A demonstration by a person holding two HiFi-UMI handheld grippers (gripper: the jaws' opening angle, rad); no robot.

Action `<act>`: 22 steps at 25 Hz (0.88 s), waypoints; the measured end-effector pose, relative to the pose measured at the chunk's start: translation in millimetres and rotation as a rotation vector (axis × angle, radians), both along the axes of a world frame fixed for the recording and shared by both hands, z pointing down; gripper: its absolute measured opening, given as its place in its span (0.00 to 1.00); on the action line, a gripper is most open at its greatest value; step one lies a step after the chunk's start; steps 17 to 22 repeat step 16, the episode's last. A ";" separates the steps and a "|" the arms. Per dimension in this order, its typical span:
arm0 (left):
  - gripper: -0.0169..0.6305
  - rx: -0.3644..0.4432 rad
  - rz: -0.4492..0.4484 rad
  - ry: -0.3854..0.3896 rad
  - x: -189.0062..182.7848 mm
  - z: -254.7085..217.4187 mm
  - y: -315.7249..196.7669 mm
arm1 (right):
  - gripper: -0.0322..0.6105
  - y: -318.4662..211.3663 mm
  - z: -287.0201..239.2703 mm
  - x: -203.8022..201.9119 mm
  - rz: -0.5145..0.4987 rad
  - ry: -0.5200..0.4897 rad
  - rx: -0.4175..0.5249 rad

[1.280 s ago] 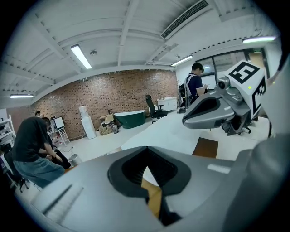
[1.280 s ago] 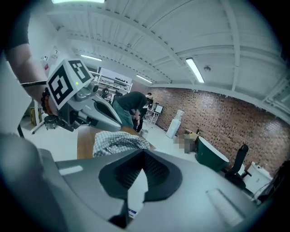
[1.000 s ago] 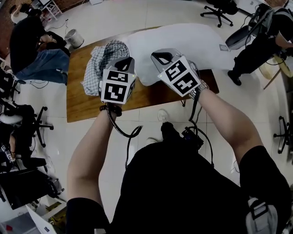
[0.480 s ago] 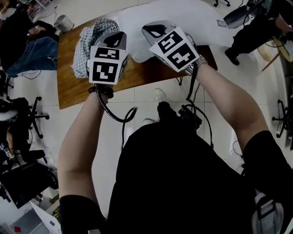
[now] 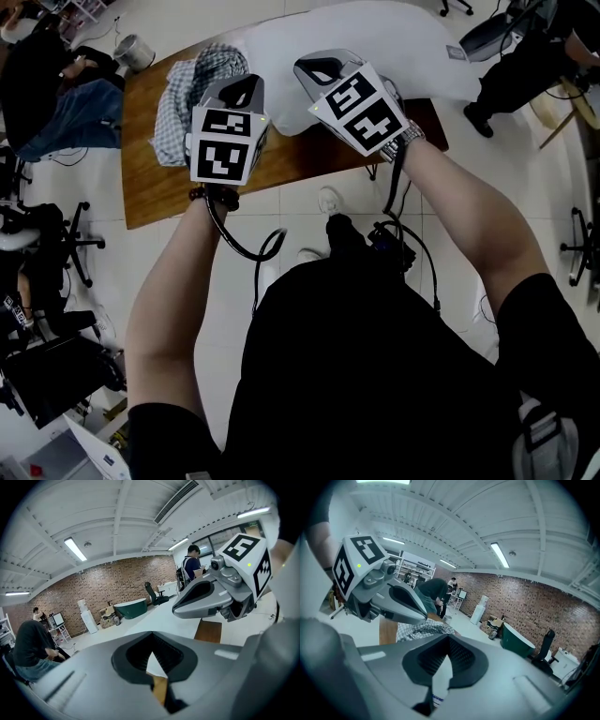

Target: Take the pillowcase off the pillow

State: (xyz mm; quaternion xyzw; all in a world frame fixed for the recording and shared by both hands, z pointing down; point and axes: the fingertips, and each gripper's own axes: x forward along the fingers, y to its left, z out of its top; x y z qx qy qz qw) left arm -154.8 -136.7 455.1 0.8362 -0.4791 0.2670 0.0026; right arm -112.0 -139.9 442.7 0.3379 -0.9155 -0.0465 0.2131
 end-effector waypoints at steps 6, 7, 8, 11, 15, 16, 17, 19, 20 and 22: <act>0.03 0.000 -0.005 0.004 -3.3 8.6 0.3 | 0.05 -0.5 10.1 -1.6 0.001 0.009 -0.002; 0.03 0.001 -0.006 0.006 -4.2 8.9 0.3 | 0.05 -0.1 10.9 -2.8 -0.001 0.010 -0.001; 0.03 0.002 -0.006 0.007 -4.9 9.2 0.3 | 0.05 0.3 11.5 -3.8 -0.001 0.011 0.000; 0.03 0.003 -0.009 0.011 -5.9 9.7 -0.1 | 0.05 0.4 12.1 -4.7 -0.002 0.013 0.004; 0.03 -0.002 -0.007 0.010 -7.1 11.7 -0.8 | 0.05 -0.5 13.1 -6.1 0.000 0.012 0.003; 0.03 -0.004 -0.007 0.009 -7.6 12.4 -0.9 | 0.05 -0.6 13.5 -6.8 0.001 0.011 0.002; 0.03 -0.004 -0.007 0.009 -7.6 12.4 -0.9 | 0.05 -0.6 13.5 -6.8 0.001 0.011 0.002; 0.03 -0.004 -0.007 0.009 -7.6 12.4 -0.9 | 0.05 -0.6 13.5 -6.8 0.001 0.011 0.002; 0.03 -0.004 -0.007 0.009 -7.6 12.4 -0.9 | 0.05 -0.6 13.5 -6.8 0.001 0.011 0.002; 0.03 -0.004 -0.007 0.009 -7.6 12.4 -0.9 | 0.05 -0.6 13.5 -6.8 0.001 0.011 0.002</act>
